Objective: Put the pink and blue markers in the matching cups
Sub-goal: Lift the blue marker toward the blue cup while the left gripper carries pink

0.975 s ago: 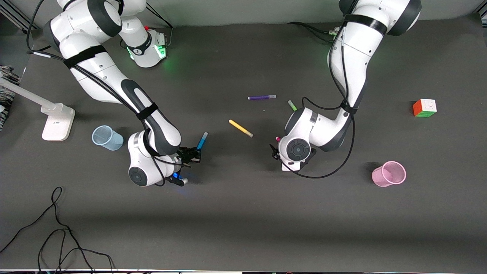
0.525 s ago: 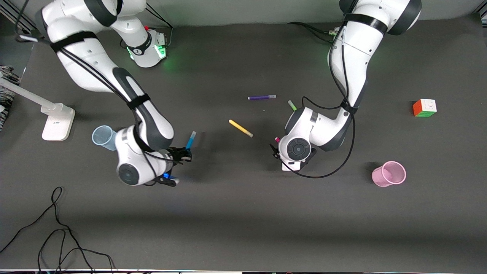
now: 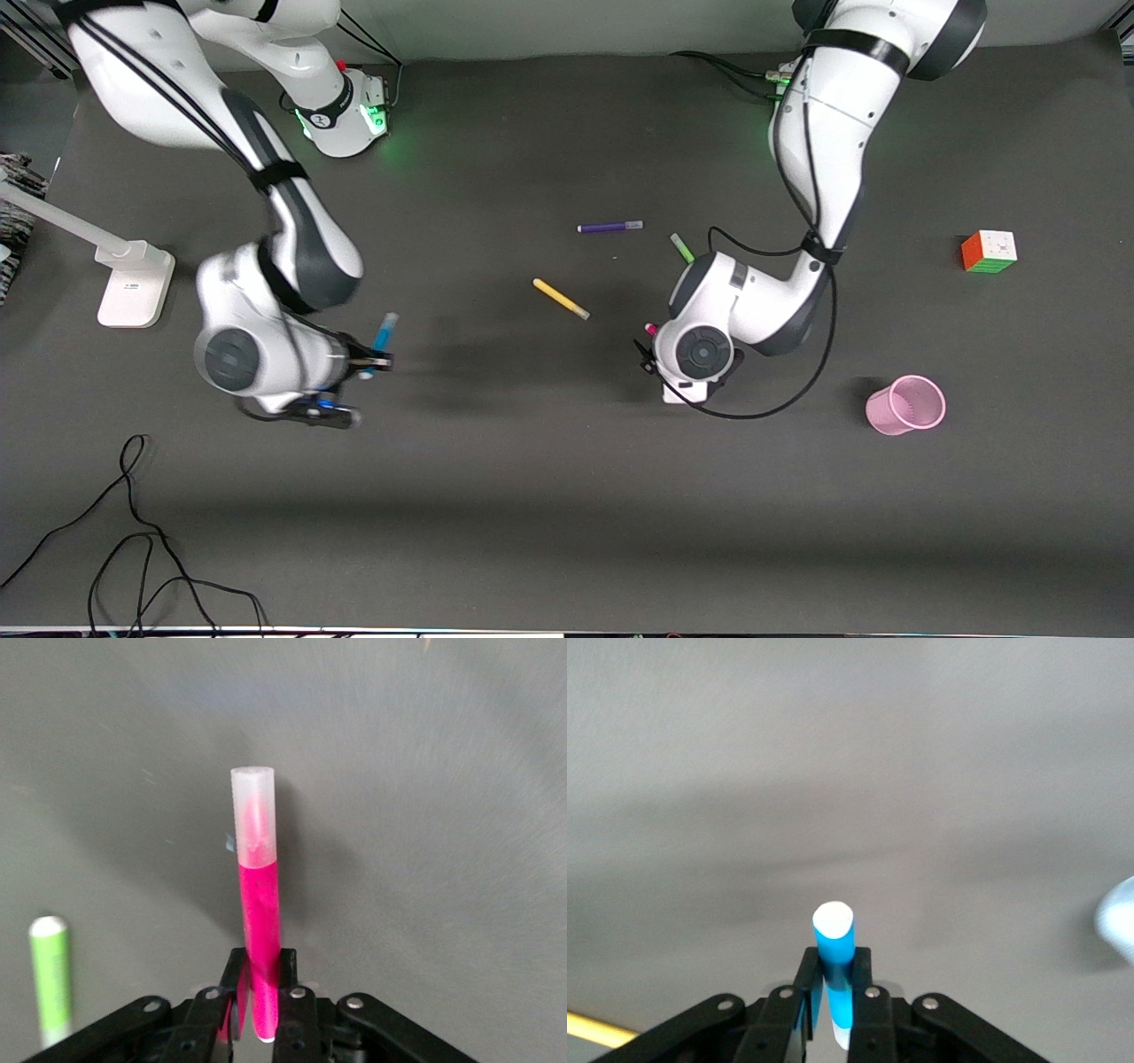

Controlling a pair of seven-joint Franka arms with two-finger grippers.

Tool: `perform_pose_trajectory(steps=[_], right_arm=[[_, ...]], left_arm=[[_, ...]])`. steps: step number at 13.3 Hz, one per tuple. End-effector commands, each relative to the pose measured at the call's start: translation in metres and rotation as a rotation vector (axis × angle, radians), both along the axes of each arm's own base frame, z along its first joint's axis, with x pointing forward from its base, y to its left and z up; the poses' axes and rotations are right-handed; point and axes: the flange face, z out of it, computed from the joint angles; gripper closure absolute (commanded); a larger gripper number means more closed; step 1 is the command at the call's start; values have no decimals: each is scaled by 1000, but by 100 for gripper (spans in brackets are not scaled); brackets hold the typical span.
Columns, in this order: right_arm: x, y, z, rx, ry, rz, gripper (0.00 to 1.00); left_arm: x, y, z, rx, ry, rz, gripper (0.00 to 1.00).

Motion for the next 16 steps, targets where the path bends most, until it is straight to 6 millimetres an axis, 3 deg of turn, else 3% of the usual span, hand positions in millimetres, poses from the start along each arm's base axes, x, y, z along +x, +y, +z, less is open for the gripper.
perform_pose_trajectory(steps=[1,4,6,7,10,11,12,13,14,16], right_arm=[[-40,-73,49,-14,-107,113,100],[-64,-136,90,-53,-206,250,100],[-89,-172,84,-57,-345,341,100],[-99,-180,79,-61,-387,370,100],[-124,-201,56,-77,-480,431,100],[-134,-218,40,-88,-499,440,100],[-142,-218,25,-91,-521,439,100],[-147,-216,18,-98,-545,442,100],[-148,-215,14,-104,-559,446,100],[-155,-214,1,-101,-548,446,100]], left_arm=[[43,41,73,-28,42,15,100],[71,94,124,-109,69,-50,100],[89,143,145,-183,72,-66,100],[94,159,151,-211,65,-81,100],[111,249,149,-317,48,-128,100],[112,275,147,-386,57,-124,100],[114,305,146,-415,51,-102,100],[113,320,144,-427,51,-101,100],[110,322,139,-443,69,-127,100],[105,357,127,-478,90,-108,100]])
